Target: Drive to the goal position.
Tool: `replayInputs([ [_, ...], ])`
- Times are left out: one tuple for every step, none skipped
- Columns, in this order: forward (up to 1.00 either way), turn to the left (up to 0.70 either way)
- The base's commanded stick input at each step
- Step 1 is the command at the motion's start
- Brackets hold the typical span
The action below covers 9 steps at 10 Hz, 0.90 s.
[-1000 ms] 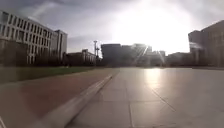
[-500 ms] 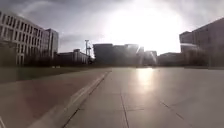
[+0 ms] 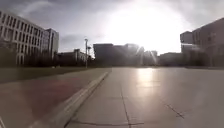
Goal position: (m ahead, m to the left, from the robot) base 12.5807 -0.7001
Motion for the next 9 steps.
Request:
replayInputs([
  [0.7, 0.0],
  [0.7, 0.0],
  [0.7, 0.0],
  [0.7, 0.0],
  [0.7, 0.0],
  [0.7, 0.0],
  [0.7, -0.23],
  [0.7, -0.35],
  [0.7, -0.35],
])
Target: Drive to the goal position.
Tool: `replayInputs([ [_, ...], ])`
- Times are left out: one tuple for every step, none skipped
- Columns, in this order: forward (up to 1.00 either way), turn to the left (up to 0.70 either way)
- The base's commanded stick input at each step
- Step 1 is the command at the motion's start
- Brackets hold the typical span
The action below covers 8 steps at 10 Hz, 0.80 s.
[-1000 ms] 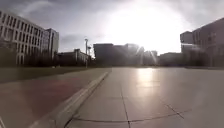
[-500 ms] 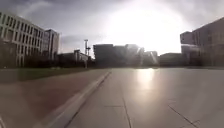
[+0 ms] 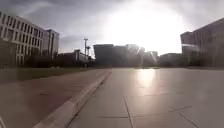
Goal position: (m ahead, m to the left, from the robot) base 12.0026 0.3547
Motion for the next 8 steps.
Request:
replayInputs([
  [0.7, -0.18],
  [0.7, 0.0],
  [0.7, 0.0],
  [0.7, 0.0],
  [0.7, 0.0],
  [0.7, 0.0],
  [0.7, 0.0],
  [0.7, 0.0],
])
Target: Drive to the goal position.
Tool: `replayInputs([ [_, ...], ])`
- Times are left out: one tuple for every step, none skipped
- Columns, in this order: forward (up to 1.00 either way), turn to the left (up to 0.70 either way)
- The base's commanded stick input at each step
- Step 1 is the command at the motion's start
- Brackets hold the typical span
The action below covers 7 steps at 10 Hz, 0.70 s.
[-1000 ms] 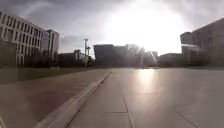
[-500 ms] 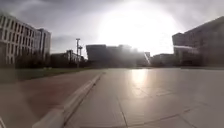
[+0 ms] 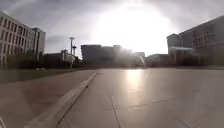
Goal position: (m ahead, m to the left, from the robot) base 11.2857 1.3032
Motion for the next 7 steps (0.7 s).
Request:
replayInputs([
  [0.7, 0.0],
  [0.7, 0.0],
  [0.7, 0.0],
  [0.7, 0.0],
  [0.7, 0.0],
  [0.7, 0.0],
  [0.7, 0.0],
])
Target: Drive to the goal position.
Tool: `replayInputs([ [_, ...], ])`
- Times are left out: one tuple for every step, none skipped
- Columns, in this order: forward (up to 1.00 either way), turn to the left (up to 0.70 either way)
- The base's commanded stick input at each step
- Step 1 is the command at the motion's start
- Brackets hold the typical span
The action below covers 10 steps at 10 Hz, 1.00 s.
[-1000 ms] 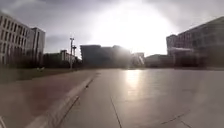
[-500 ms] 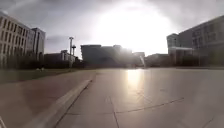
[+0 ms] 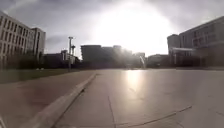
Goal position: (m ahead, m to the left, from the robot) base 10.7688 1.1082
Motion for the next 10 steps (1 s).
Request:
replayInputs([
  [0.7, 0.0],
  [0.7, 0.0],
  [0.7, 0.0],
  [0.7, 0.0],
  [0.7, 0.0],
  [0.7, 0.0],
  [0.7, 0.0],
  [0.7, 0.0],
  [0.7, 0.0],
  [0.7, 0.0],
])
